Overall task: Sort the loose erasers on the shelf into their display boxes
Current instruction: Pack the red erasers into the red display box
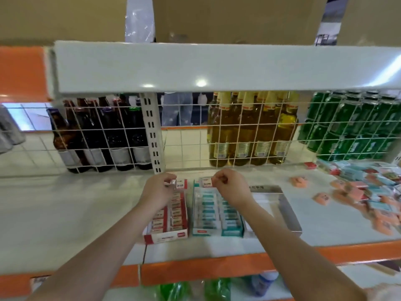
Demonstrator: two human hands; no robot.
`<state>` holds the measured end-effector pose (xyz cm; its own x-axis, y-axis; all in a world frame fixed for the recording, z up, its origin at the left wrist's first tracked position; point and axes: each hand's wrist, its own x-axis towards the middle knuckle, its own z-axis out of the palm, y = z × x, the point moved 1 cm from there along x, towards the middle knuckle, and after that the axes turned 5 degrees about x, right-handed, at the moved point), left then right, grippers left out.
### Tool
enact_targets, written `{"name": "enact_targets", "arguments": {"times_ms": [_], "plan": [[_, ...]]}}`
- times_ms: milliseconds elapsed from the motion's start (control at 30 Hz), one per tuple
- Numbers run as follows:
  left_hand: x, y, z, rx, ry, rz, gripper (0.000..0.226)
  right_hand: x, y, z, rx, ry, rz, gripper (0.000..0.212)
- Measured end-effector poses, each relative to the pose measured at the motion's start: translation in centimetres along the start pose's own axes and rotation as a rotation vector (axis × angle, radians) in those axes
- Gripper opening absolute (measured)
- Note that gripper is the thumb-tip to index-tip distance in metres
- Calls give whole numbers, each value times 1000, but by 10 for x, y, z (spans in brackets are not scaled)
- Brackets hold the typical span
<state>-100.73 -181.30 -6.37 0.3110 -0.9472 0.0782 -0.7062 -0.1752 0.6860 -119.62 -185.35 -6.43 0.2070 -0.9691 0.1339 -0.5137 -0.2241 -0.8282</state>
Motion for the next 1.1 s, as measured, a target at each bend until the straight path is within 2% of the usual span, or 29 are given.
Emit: {"name": "enact_targets", "arguments": {"times_ms": [233, 633, 800, 1100], "plan": [[13, -29, -10, 139, -12, -25, 29, 15, -15, 39, -37, 21, 53, 12], [39, -40, 3, 397, -56, 2, 23, 34, -19, 60, -58, 6, 71, 16], [44, -42, 1, 488, 14, -2, 19, 38, -25, 66, -29, -25, 48, 14], [45, -57, -15, 376, -18, 103, 29, 46, -33, 88, -197, -66, 53, 15]]}}
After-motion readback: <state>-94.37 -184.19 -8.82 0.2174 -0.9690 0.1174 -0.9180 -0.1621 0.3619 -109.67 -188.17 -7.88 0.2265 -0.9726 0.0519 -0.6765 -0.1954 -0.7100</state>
